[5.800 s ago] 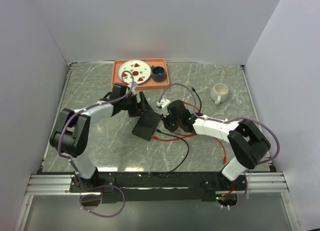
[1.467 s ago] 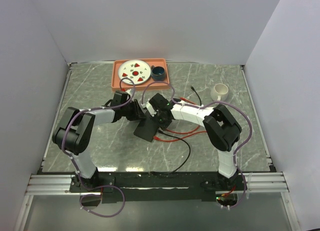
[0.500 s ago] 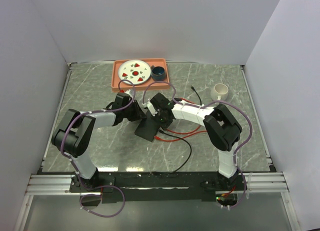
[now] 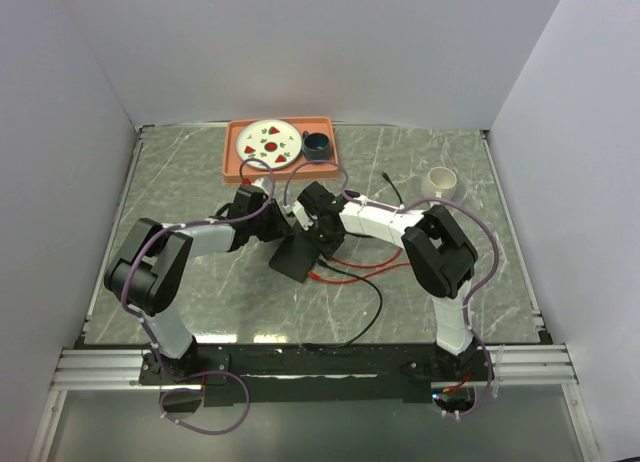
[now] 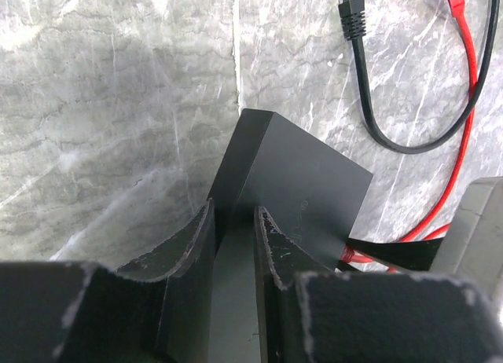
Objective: Insert the plug into the switch port
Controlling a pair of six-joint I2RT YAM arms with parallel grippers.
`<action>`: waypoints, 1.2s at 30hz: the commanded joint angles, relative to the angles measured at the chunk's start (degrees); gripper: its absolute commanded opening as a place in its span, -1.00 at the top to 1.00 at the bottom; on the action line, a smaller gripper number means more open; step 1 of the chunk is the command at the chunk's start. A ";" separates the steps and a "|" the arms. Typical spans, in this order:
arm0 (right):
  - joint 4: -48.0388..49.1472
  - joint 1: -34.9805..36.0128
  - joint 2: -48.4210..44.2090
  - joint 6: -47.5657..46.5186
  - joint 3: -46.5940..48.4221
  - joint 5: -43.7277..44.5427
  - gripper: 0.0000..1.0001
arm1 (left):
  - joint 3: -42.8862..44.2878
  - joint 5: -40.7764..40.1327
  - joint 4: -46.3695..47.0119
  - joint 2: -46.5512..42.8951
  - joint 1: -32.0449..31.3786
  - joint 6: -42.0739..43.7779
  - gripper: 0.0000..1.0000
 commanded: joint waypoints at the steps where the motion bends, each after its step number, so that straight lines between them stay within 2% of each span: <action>1: 33.65 1.36 -1.56 2.55 8.27 -7.57 1.00 | 0.07 20.89 -1.59 -0.19 -8.63 -5.53 0.98; 9: 40.94 1.10 -2.88 4.31 5.62 -3.53 1.00 | -1.60 21.60 -0.18 -0.10 -9.42 -6.50 0.98; 16: 42.86 0.93 -1.21 5.10 9.58 -2.74 1.00 | -1.95 21.51 1.13 1.04 -12.23 -7.55 0.98; 27: 60.35 1.10 -6.48 5.54 -1.49 0.60 1.00 | -5.47 23.27 5.17 1.83 -12.76 -9.48 0.98; 36: 72.41 0.75 -8.50 4.13 -8.96 -3.17 1.00 | -5.65 23.18 5.09 0.95 -12.76 -8.35 0.98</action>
